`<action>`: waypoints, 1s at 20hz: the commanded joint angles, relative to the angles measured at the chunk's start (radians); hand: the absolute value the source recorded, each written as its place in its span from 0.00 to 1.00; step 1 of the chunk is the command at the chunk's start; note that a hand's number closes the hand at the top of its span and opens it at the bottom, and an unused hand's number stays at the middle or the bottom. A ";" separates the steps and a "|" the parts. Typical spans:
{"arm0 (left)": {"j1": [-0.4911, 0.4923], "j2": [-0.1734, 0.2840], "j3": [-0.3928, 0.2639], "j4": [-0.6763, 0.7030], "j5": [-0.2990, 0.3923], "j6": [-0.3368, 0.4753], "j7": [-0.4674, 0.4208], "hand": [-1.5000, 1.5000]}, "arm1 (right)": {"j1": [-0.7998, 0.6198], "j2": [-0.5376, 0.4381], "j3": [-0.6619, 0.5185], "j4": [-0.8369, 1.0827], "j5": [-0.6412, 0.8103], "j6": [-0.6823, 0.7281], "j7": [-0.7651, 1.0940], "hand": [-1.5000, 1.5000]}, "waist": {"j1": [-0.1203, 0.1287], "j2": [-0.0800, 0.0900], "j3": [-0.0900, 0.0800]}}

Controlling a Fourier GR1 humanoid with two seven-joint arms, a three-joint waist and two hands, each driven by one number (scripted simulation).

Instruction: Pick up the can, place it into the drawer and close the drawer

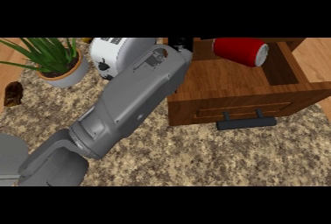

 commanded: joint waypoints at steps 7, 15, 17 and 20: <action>0.034 0.000 -0.101 0.006 0.093 0.097 -0.043 0.00 | 0.014 0.007 -0.020 0.046 -0.014 0.050 -0.039 0.00 | -0.010 -0.002 0.001; -0.012 0.000 -0.112 0.041 0.165 0.112 -0.080 0.00 | -0.049 -0.029 -0.005 0.059 0.001 0.019 -0.003 0.00 | -0.022 0.007 0.001; 0.046 0.000 -0.107 0.031 0.171 0.081 -0.138 0.00 | -0.026 -0.011 -0.031 0.027 0.001 0.013 -0.017 0.00 | -0.001 0.001 0.000; -0.005 0.000 -0.092 0.058 0.180 0.081 -0.132 0.00 | -0.059 -0.001 -0.012 -0.071 0.146 0.038 -0.103 0.00 | -0.008 0.005 0.000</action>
